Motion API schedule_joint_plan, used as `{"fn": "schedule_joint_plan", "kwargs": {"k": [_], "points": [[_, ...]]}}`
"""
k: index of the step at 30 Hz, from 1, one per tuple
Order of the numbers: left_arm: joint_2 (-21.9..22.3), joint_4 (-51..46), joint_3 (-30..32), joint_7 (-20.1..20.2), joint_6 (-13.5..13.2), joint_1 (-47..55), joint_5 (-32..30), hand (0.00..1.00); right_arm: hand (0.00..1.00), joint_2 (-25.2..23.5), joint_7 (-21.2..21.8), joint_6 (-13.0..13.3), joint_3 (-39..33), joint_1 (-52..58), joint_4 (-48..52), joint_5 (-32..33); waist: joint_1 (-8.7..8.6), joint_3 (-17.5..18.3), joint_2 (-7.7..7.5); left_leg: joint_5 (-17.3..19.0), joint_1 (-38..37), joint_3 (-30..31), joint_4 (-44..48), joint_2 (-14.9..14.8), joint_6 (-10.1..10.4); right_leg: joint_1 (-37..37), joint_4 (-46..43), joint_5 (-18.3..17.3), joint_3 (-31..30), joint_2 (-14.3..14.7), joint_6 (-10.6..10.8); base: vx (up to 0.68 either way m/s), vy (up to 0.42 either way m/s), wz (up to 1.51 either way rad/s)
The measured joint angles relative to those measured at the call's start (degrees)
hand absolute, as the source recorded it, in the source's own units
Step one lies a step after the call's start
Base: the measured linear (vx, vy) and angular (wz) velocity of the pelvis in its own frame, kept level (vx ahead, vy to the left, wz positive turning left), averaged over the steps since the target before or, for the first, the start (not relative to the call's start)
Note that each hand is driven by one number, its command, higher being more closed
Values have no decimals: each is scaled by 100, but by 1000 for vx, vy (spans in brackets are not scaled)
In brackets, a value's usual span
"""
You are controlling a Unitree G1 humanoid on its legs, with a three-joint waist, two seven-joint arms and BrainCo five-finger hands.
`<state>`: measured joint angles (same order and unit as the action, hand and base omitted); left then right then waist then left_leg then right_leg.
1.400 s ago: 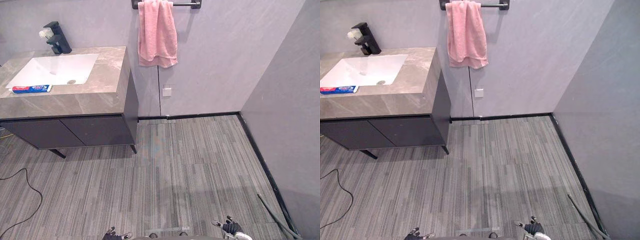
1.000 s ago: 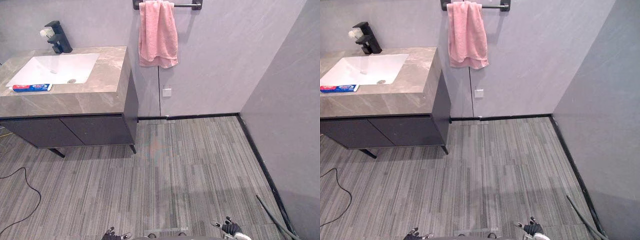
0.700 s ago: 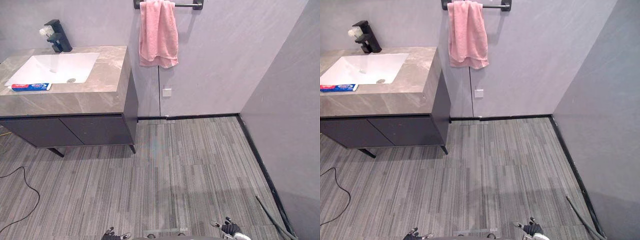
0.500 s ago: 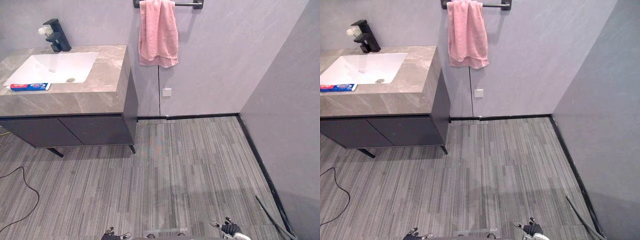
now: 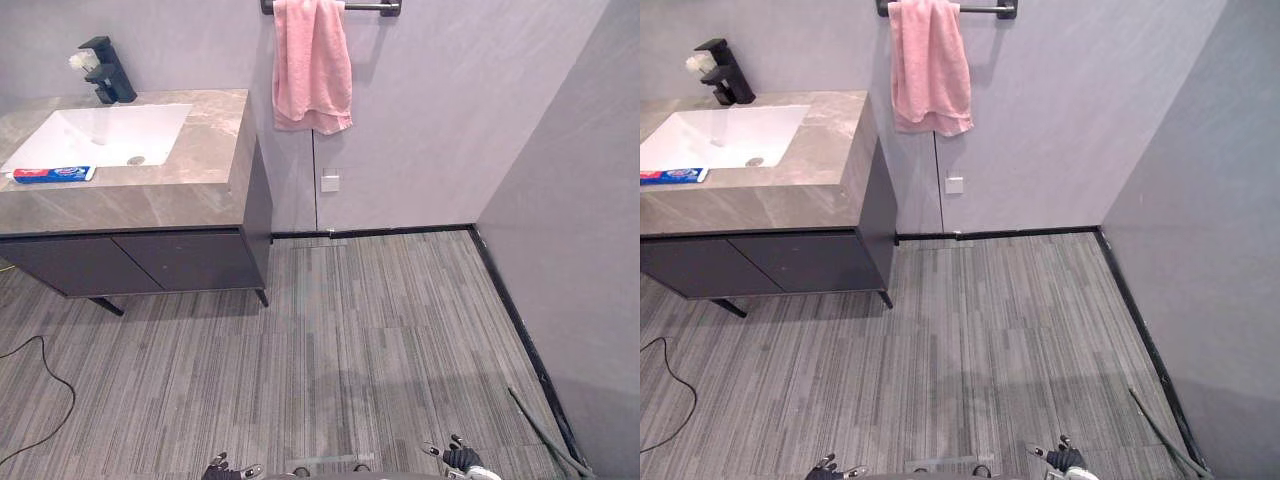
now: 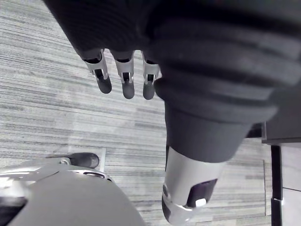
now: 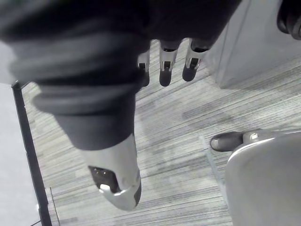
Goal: Organize washtable
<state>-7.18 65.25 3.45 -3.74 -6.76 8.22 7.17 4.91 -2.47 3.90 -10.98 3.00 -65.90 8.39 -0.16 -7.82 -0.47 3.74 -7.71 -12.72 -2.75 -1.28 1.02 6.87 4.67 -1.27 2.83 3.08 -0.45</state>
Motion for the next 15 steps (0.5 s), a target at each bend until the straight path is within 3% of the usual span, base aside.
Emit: {"fn": "schedule_joint_plan", "kwargs": {"k": [2,3,5,6,8,10,12,14,15], "points": [[0,-7,0,0,5,-53,6,0,0,11,1,-6,-38,-32,18,1,53,-16,5,161,160,-128,211,-46,-27,-309,-453,-229,-113,9,45,40,3,-33],[-7,-19,-1,2,3,-78,5,0,0,10,1,-7,-48,-33,57,4,85,-51,-9,289,218,-186,378,-61,-48,-577,-1047,-518,-156,-11,94,64,3,-31],[-35,-14,-17,1,6,-86,5,0,0,-3,6,-5,-99,-32,113,5,69,-103,-32,468,203,-247,584,-20,-89,-980,-2062,-924,-75,-134,336,53,25,-22],[-38,-12,-60,-3,7,-103,5,0,0,-3,11,-5,-166,-27,127,11,63,-124,-24,542,158,-311,627,9,-135,-1294,-2827,-1053,44,-237,524,58,68,-23],[-48,4,-65,-3,10,-153,4,0,0,-15,13,1,-210,-31,226,15,58,-258,-29,586,-66,-422,631,58,-198,-1749,-4056,-1047,303,-447,541,93,74,-17],[-65,2,-52,-7,22,-186,7,0,0,4,16,5,-220,-28,271,60,-19,-360,-11,648,-421,-435,458,139,-249,-2155,-5059,-1304,918,-977,442,154,85,-5],[-75,5,-47,-7,31,-169,3,0,0,-2,13,16,-223,-20,272,61,-78,-361,-12,700,-582,-430,329,82,-170,-2340,-4902,-1412,1147,-1142,459,208,39,-5],[-62,6,-46,-5,38,-203,3,0,0,8,28,22,-223,-52,339,68,-173,-387,38,779,-617,-435,282,-90,-63,-2535,-4190,-1369,1253,-1091,411,254,-50,-3],[-39,6,-46,-3,47,-253,3,0,0,51,30,20,-222,-134,364,68,-223,-423,101,845,-628,-444,274,-250,41,-2672,-3492,-1143,1283,-972,360,307,-117,-3]]}}
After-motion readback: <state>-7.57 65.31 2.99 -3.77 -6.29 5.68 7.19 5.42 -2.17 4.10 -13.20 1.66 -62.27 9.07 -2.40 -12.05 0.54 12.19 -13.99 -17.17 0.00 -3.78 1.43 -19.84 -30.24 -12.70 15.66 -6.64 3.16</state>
